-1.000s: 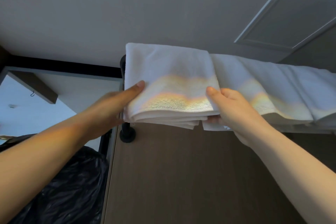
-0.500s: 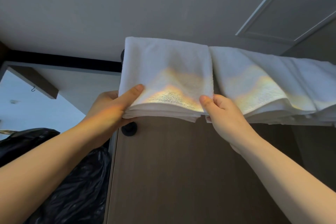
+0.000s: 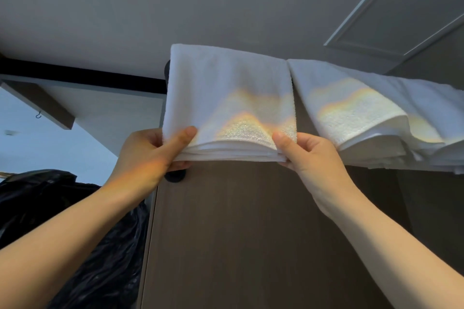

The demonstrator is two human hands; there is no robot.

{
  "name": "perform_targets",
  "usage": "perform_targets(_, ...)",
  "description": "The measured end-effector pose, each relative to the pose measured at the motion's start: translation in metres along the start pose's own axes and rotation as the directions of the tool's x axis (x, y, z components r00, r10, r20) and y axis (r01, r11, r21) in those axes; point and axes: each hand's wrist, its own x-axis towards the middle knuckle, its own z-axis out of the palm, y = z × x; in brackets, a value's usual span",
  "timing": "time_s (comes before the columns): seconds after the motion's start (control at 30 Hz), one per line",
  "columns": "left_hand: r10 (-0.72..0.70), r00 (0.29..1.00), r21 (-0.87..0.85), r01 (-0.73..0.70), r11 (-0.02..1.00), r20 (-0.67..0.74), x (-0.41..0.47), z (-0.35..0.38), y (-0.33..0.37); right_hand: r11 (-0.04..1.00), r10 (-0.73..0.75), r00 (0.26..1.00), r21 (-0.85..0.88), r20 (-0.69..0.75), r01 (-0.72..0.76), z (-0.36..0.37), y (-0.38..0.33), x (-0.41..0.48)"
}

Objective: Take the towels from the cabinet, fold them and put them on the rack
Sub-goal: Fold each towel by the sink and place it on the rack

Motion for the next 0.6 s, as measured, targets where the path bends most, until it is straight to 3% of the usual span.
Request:
perform_targets(0.23, -0.064, 0.998, -0.16, 0.064, 0.985, 0.011, -0.002, -0.002, -0.007, 0.985, -0.155, 0.98, -0.091, -0.129, 0.144, 0.002, 0.004, -0.002)
perform_targets(0.33, -0.061, 0.998, -0.137, 0.062, 0.989, 0.011, -0.003, 0.006, -0.009, 0.99, -0.132, 0.974, -0.064, -0.184, 0.122, 0.001, 0.009, -0.001)
perform_targets(0.5, -0.09, 0.99, -0.103, 0.079, 0.992, -0.107, -0.006, 0.008, -0.01, 0.991, -0.135, 0.967, -0.041, -0.216, 0.129, 0.003, 0.016, -0.003)
perform_targets(0.6, -0.074, 0.994, -0.025, 0.072, 0.997, -0.081, -0.007, 0.014, -0.006, 0.99, -0.141, 0.954, -0.043, -0.263, 0.134, -0.001, 0.018, -0.001)
